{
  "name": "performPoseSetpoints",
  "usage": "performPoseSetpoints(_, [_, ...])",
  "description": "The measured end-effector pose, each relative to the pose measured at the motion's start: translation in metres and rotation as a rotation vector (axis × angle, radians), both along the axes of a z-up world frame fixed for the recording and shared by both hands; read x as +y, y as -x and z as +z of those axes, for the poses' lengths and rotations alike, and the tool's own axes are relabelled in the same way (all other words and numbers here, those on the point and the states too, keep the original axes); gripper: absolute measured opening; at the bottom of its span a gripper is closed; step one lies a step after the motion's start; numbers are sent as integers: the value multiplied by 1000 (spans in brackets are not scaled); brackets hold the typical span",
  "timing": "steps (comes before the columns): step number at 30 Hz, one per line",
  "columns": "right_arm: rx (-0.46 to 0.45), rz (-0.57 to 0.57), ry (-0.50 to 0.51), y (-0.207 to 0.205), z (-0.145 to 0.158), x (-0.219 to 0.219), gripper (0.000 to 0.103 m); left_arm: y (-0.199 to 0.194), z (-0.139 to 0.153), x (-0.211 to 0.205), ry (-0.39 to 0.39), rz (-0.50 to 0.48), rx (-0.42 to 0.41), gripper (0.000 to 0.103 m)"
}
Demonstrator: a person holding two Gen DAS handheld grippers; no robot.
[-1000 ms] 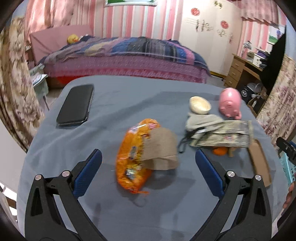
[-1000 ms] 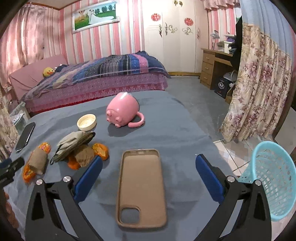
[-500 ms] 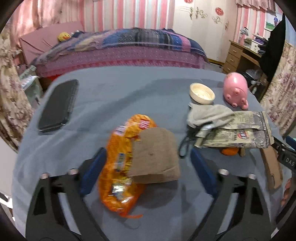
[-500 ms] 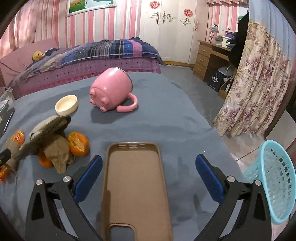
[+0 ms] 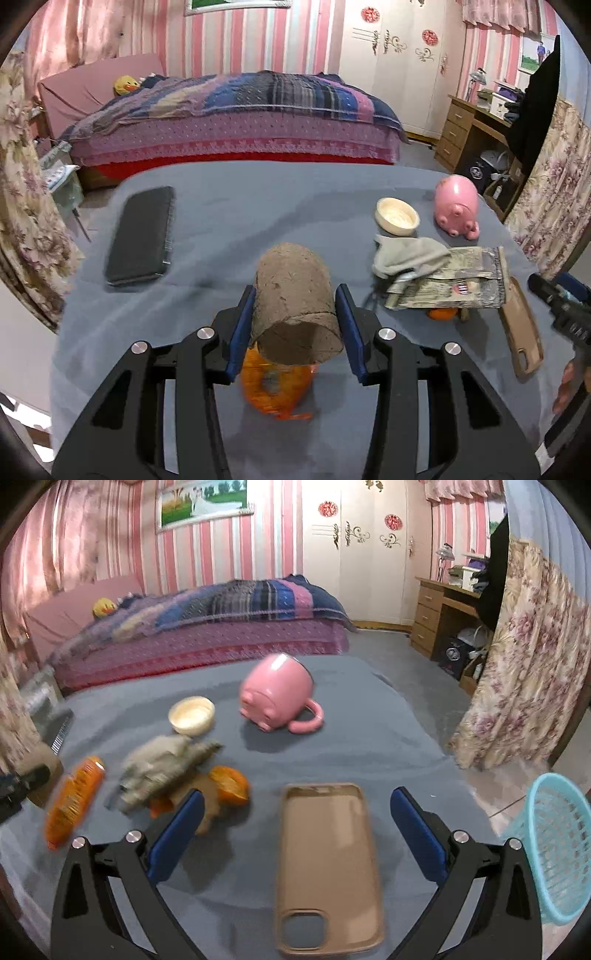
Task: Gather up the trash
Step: 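Grasp the cardboard tube with the left gripper while the right grasps the banknote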
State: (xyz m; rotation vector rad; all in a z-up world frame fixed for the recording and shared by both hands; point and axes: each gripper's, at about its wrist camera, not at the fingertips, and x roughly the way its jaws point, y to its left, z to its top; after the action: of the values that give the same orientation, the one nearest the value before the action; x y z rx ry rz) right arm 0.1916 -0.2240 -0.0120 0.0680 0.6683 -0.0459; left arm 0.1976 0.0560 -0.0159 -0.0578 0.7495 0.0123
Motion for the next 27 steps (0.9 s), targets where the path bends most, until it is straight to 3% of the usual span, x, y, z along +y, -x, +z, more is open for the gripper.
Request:
performPoseSetpoints(6, [13, 48, -67, -12, 2, 27, 97, 2, -4, 26, -17, 68, 30, 43])
performPoseSetpoints(7, [27, 63, -64, -16, 0, 35, 92, 2, -5, 28, -19, 74, 33, 43])
performPoseSetpoints(11, [100, 119, -35, -32, -16, 61, 54, 1, -6, 32, -9, 74, 35, 43])
performPoseSetpoints(12, [107, 129, -39, -32, -18, 65, 49, 1, -6, 31, -8, 70, 36, 43])
performPoseSetpoints(14, [126, 165, -57, -34, -21, 72, 26, 2, -5, 26, -18, 56, 32, 43])
performPoseSetpoints(17, [124, 205, -63, -32, -23, 77, 14, 5, -3, 18, -44, 39, 18, 43])
performPoseSetpoints(20, [75, 212, -50, -25, -12, 70, 6, 8, 2, 15, -42, 35, 4, 43])
performPoseSetpoints(27, [-20, 136, -72, -5, 16, 24, 4, 12, 10, 16, -24, 40, -14, 43])
